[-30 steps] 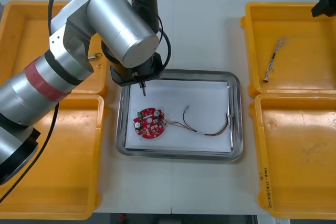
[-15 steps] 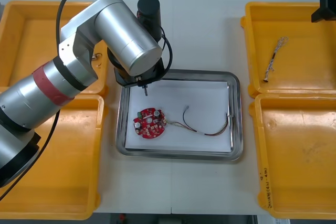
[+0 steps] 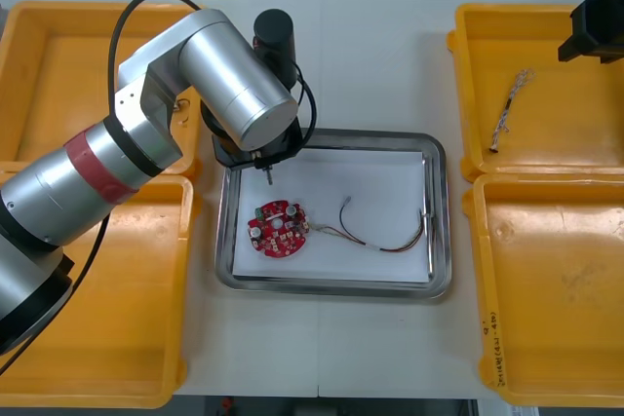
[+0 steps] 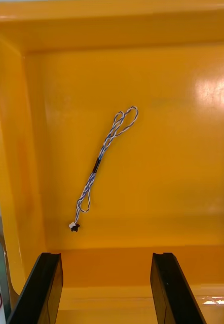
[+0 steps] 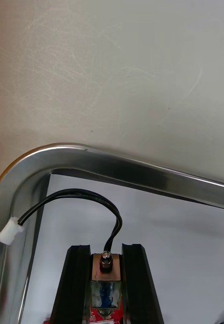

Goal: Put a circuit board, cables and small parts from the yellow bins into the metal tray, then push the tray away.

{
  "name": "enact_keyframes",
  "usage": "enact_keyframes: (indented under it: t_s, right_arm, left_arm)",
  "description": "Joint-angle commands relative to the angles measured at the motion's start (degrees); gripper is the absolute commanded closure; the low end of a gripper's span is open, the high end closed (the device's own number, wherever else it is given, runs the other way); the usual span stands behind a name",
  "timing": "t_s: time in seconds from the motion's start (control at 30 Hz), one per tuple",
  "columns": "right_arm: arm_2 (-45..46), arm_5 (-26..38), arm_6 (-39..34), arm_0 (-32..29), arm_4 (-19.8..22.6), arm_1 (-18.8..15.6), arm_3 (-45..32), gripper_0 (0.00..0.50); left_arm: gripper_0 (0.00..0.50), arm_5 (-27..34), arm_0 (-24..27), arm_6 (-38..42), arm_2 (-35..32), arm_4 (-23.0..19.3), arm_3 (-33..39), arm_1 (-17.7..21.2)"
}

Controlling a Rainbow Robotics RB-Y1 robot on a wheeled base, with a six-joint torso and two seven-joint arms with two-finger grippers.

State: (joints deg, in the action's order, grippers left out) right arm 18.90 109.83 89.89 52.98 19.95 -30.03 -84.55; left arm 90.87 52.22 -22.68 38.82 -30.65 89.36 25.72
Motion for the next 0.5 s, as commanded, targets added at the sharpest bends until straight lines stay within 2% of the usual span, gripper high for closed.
enact_keyframes:
  t_s: [0.03,0.1,0.13,0.17,0.2,0.27,0.3,0.5]
  right_arm:
    - [-0.8,0.2,-3.1,5.5,-1.1,0.2,3.1,0.0]
    - [-0.9,0.2,-3.6,7.0,-1.6,0.2,5.0,0.0]
    - [-0.9,0.2,-3.7,7.3,-1.7,0.2,5.4,0.0]
    - [-1.0,0.2,-3.8,7.8,-1.8,0.2,6.0,0.0]
    - [-1.1,0.2,-3.9,8.0,-1.8,0.2,6.2,0.0]
    - [-1.3,0.2,-4.3,8.5,-2.1,0.2,7.2,0.0]
    - [-1.5,0.2,-4.5,8.8,-2.4,0.2,8.0,0.0]
    - [-2.2,0.2,-7.7,11.6,-3.4,0.4,14.7,0.0]
  left_arm:
    - [0.496,-1.0,-0.6,1.2,0.6,0.6,-0.3,-1.2]
    - [0.476,-1.8,-0.6,1.2,0.6,0.5,-0.9,-1.3]
    - [0.43,-1.9,-0.6,1.2,0.6,0.5,-1.1,-1.3]
    - [0.324,-2.3,-0.6,1.3,0.6,0.5,-1.3,-1.3]
    - [0.245,-2.4,-0.6,1.3,0.6,0.5,-1.3,-1.3]
    - [0.03,-2.4,-0.6,1.3,0.6,0.6,-1.3,-1.3]
    - [0.0,-2.4,-0.6,1.3,0.6,0.6,-1.3,-1.3]
    - [0.0,-2.5,-0.6,1.5,0.6,0.6,-1.2,-1.2]
